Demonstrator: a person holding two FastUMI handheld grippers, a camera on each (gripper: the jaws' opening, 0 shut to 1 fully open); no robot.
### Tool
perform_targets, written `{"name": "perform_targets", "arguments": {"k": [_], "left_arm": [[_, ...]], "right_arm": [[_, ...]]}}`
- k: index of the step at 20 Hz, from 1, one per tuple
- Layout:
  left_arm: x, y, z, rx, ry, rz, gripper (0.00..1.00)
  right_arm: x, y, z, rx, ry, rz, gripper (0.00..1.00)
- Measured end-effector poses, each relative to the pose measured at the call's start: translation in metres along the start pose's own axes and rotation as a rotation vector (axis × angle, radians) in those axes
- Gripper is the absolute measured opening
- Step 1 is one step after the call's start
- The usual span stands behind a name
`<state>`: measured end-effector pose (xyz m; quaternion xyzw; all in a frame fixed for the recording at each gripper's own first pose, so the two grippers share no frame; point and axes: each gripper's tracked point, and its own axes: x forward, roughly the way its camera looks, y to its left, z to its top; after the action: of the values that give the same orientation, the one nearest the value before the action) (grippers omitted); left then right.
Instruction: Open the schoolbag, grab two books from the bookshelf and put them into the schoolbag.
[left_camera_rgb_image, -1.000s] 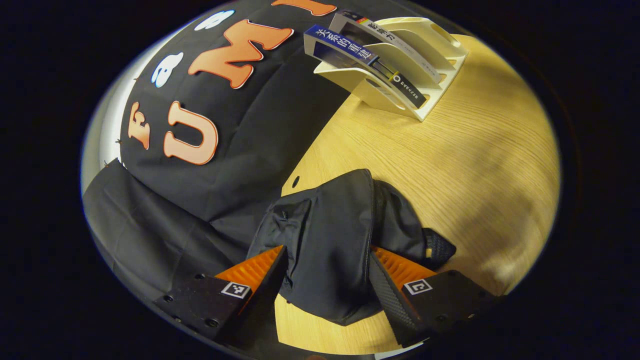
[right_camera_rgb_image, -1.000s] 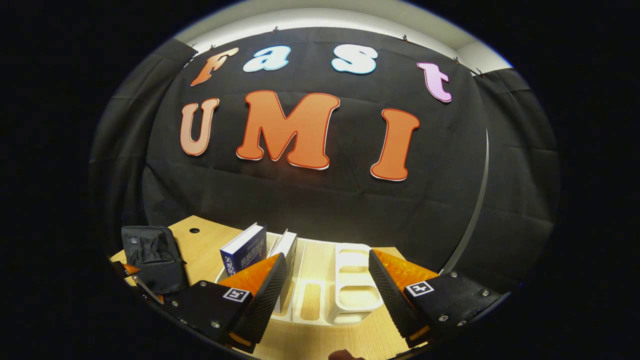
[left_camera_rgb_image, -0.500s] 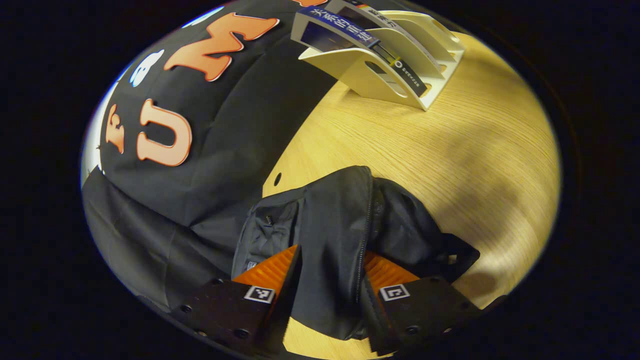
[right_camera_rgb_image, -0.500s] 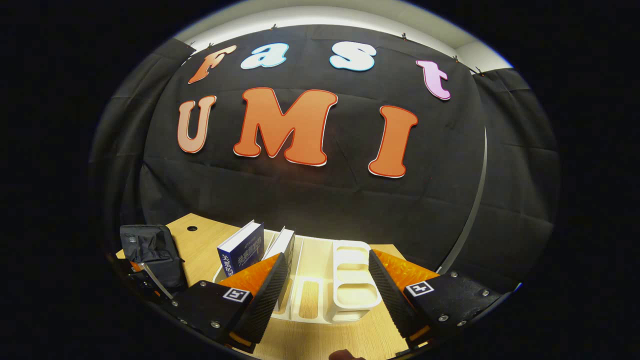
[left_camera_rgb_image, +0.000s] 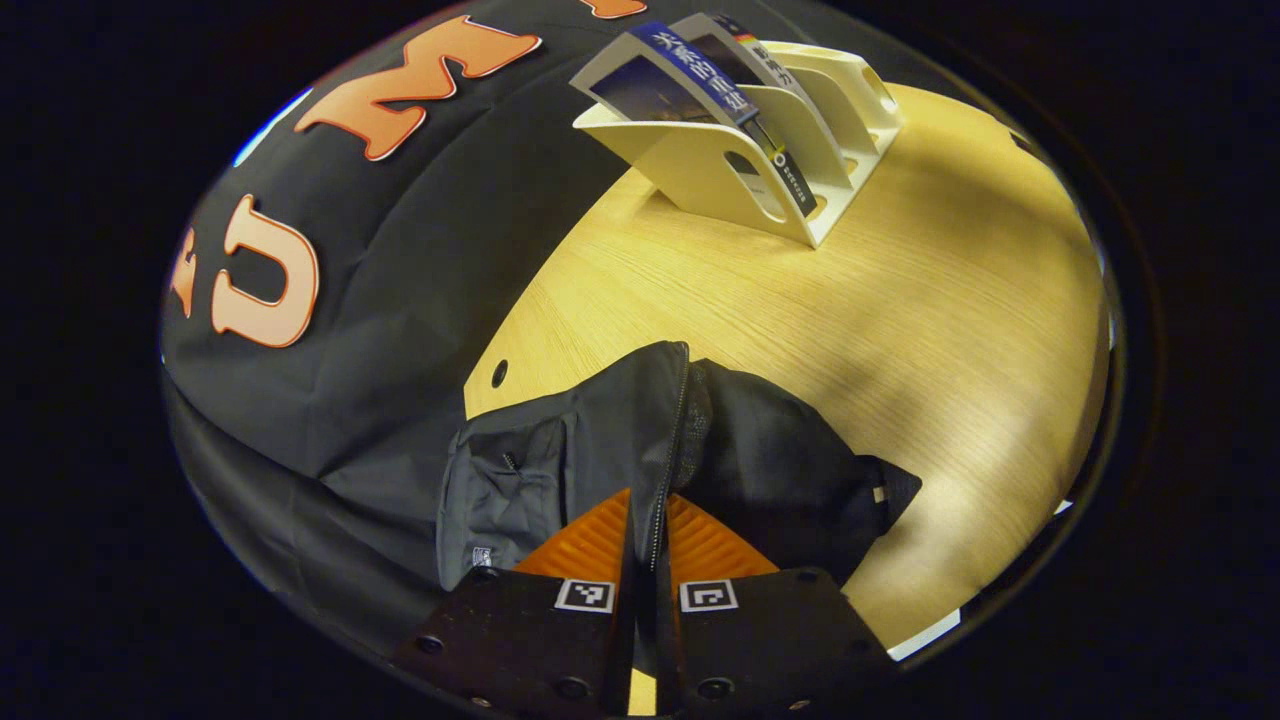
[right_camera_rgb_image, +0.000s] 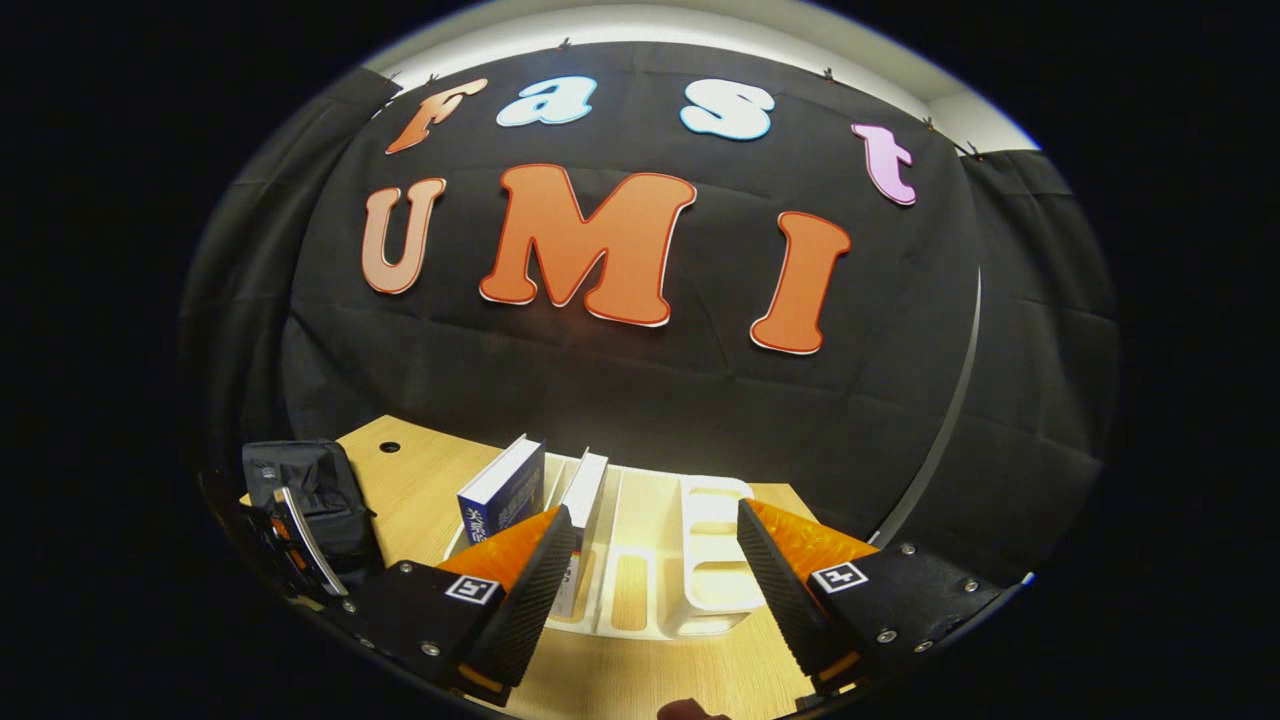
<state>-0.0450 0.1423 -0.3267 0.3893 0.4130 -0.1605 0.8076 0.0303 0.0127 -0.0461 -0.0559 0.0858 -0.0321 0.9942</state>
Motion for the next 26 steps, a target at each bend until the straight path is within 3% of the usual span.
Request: {"name": "perform_targets", "arguments": {"k": [6,14,17,20,23,26], "left_arm": [[-0.025,0.052,0.015,-0.080,-0.066,-0.137,0.08],[-0.046,0.115,0.028,-0.083,-0.121,-0.310,0.06],[-0.052,0.150,0.033,-0.089,-0.133,-0.342,0.06],[-0.055,0.172,0.036,-0.085,-0.138,-0.363,0.06],[-0.058,0.178,0.037,-0.106,-0.134,-0.401,0.06],[-0.054,0.183,0.036,-0.099,-0.117,-0.408,0.06]], "right_arm": [[0.007,0.024,0.030,0.005,0.006,-0.004,0.97],[0.032,0.068,0.063,-0.050,0.108,0.018,0.97],[0.040,0.084,0.066,-0.046,0.195,0.042,0.98],[0.044,0.106,0.057,-0.008,0.362,0.117,0.98],[0.045,0.118,0.055,-0.006,0.479,0.196,0.98],[0.069,0.128,0.054,-0.052,0.541,0.225,0.98]]}}
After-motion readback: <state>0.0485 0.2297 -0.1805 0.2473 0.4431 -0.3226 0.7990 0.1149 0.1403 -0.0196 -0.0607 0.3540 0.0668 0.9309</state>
